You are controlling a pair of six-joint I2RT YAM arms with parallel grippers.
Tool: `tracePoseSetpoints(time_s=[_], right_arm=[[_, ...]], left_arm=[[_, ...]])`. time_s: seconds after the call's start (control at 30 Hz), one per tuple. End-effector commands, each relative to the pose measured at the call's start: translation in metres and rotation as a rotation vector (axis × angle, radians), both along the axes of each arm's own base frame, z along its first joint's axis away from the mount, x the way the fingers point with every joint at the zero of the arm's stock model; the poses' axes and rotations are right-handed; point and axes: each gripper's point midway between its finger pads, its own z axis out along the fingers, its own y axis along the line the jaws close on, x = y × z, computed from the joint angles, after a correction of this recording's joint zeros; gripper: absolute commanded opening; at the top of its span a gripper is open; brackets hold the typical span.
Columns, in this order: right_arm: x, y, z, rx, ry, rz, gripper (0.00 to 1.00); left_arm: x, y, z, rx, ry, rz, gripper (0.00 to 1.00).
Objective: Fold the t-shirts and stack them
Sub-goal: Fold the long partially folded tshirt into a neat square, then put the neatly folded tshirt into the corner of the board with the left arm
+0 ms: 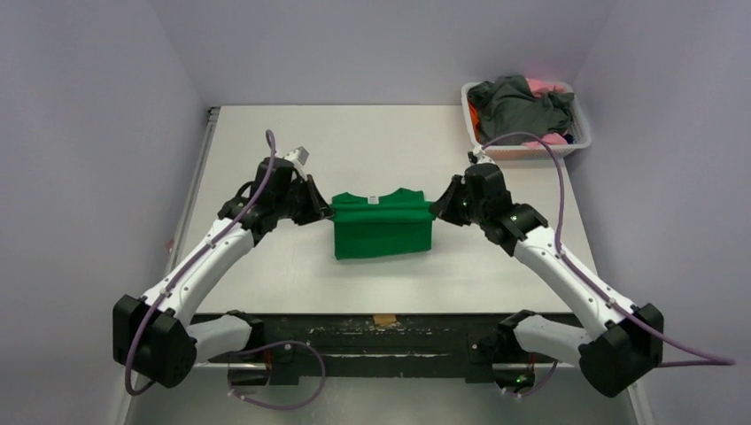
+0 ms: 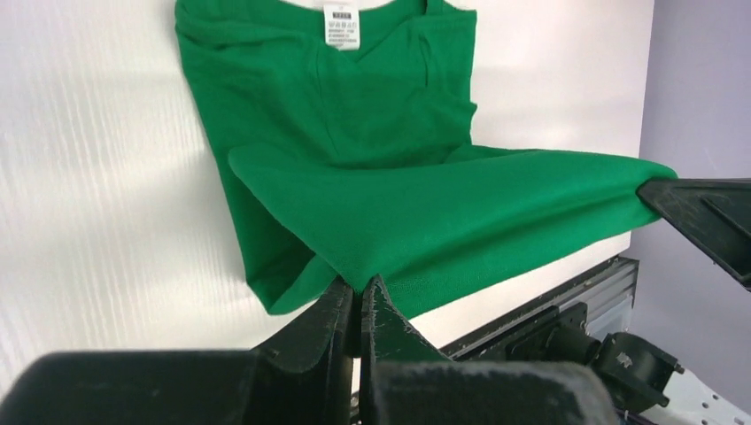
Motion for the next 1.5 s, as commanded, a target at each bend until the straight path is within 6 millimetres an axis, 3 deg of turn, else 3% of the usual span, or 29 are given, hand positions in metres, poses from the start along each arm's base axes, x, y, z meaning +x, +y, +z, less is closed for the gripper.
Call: tracePoseSetpoints(time_s=[0.0, 0.3, 0.57, 0.63, 0.7, 0.77, 0.8, 0.83, 0.9, 1.03, 1.17, 1.23, 1.33, 1.47], right_arm=[[0.056, -0.005, 0.024, -0.026, -0.115, -0.036, 0.0], [0.126, -0.001, -0.016, -0.022, -0.047, -0.021, 0.0], [0.185, 0.0, -0.072, -0.01, 0.0, -0.033, 0.0], [0.199, 0.003, -0.087, -0.015, 0.024, -0.019, 0.06], [0.213, 0.003, -0.097, -0.026, 0.039, -0.021, 0.38], [0.226, 0.001, -0.096, -0.052, 0.03, -0.029, 0.62], [0.229, 0.001, -0.094, -0.065, 0.019, -0.023, 0.79], [0.23, -0.002, -0.092, -0.085, 0.014, -0.021, 0.83], [0.221, -0.01, -0.094, -0.126, 0.022, -0.031, 0.85], [0.191, -0.018, -0.092, -0.121, 0.0, -0.032, 0.87], [0.153, 0.006, -0.087, -0.049, -0.06, 0.1, 0.88], [0.135, 0.024, -0.094, -0.009, -0.059, 0.174, 0.88], [0.118, 0.039, -0.111, 0.032, -0.02, 0.208, 0.87], [0.104, 0.033, -0.115, 0.039, -0.01, 0.171, 0.87]], left_arm=[[0.047, 0.005, 0.012, 0.031, -0.066, 0.008, 0.0], [0.102, 0.022, -0.029, 0.11, 0.054, 0.105, 0.0], [0.147, 0.03, -0.074, 0.158, 0.165, 0.159, 0.0], [0.159, 0.031, -0.082, 0.162, 0.186, 0.169, 0.2], [0.168, 0.032, -0.086, 0.163, 0.195, 0.178, 0.48], [0.174, 0.033, -0.081, 0.163, 0.192, 0.188, 0.78], [0.175, 0.033, -0.077, 0.161, 0.186, 0.188, 0.94], [0.173, 0.031, -0.074, 0.149, 0.18, 0.181, 0.99], [0.166, 0.024, -0.074, 0.107, 0.17, 0.15, 1.0], [0.14, 0.024, -0.087, 0.088, 0.195, 0.137, 1.0], [0.119, 0.023, -0.095, 0.069, 0.201, 0.127, 1.0], [0.115, 0.015, -0.099, 0.036, 0.201, 0.104, 1.0], [0.111, 0.007, -0.116, 0.043, 0.252, 0.085, 0.91], [0.112, -0.002, -0.143, 0.09, 0.328, 0.064, 0.72]])
